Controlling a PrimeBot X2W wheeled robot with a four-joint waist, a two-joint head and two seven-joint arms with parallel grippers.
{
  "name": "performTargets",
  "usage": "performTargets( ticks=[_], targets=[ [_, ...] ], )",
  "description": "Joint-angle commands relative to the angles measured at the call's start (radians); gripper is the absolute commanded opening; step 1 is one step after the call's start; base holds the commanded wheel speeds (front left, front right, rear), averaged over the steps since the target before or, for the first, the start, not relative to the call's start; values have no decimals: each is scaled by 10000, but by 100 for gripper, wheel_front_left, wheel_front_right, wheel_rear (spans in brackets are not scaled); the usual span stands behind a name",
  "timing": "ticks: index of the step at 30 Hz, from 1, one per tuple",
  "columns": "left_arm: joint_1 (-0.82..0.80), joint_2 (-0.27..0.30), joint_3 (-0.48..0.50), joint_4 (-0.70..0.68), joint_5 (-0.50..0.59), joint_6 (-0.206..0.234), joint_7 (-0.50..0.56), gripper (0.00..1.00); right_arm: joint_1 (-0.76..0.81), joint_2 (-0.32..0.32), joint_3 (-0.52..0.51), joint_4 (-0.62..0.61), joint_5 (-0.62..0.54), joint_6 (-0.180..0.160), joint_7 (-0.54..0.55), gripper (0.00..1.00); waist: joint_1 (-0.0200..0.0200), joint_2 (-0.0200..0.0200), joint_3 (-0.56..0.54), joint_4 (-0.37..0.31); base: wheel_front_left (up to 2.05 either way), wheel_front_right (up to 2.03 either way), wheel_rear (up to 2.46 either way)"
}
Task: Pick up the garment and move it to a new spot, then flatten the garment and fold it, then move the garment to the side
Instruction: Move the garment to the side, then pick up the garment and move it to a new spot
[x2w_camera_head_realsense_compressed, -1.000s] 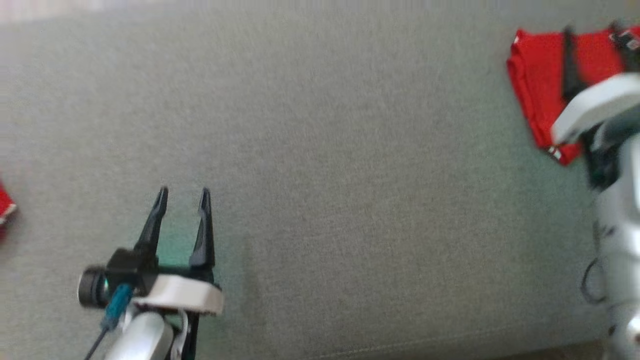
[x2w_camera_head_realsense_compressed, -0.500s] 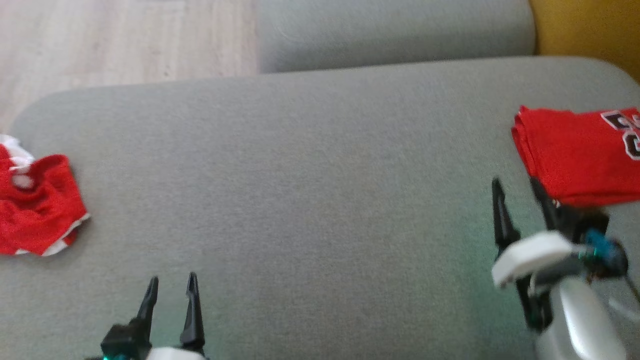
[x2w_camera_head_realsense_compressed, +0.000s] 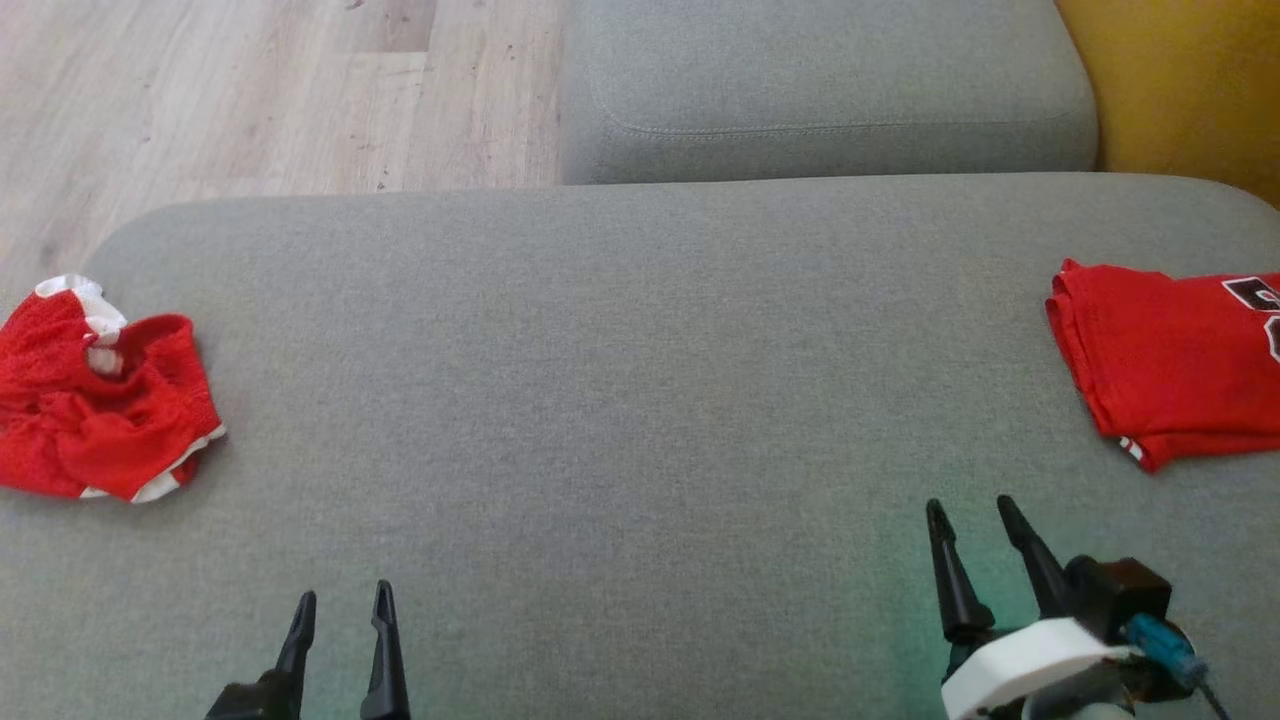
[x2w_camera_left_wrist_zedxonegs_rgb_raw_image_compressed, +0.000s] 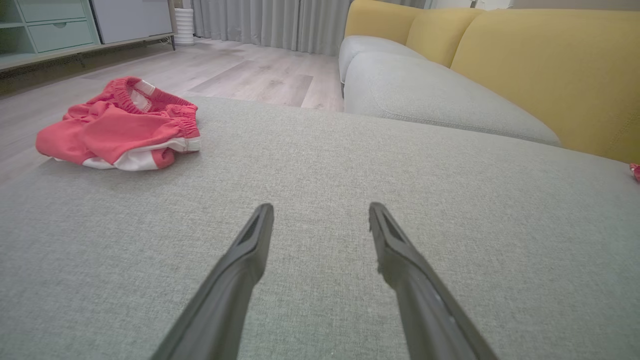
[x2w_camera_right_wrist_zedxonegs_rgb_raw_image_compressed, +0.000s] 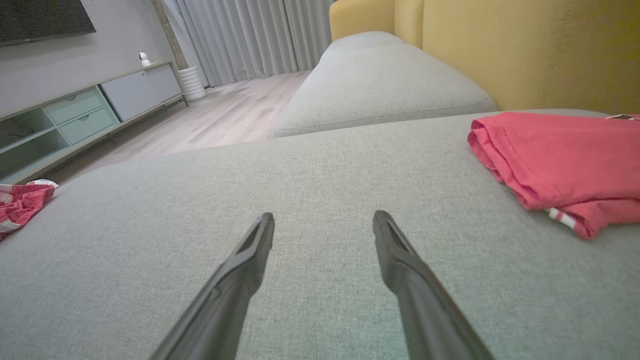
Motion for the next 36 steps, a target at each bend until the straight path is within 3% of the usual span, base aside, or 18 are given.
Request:
performTargets(
  ticks=[1, 15, 22, 27, 36],
  targets=[
    [-347, 34, 456, -222, 43, -2, -120, 100, -331, -51, 309, -366, 53, 37, -164, 100, 1, -1, 9, -32, 0, 0, 0],
    [-412, -49, 425, -156, 136, -83, -122, 100, -308, -50, 271, -443, -14, 37, -160, 100, 1, -1, 35, -150, 0, 0, 0],
    [-473, -82, 473, -125, 232, -176, -123, 100, -245, -49, 236, -512, -73, 37, -144, 100, 1, -1, 16, 106, 0, 0, 0],
    [-506, -46, 482, -120, 291, -199, -123, 100, -158, -49, 235, -559, -54, 37, -146, 100, 1, -1, -92, 889, 0, 0, 0],
    [-378, 284, 586, -307, 321, -72, -13, 100, -93, -49, 594, -445, 265, 37, -216, 100, 1, -1, -367, 3096, 0, 0, 0]
  ],
)
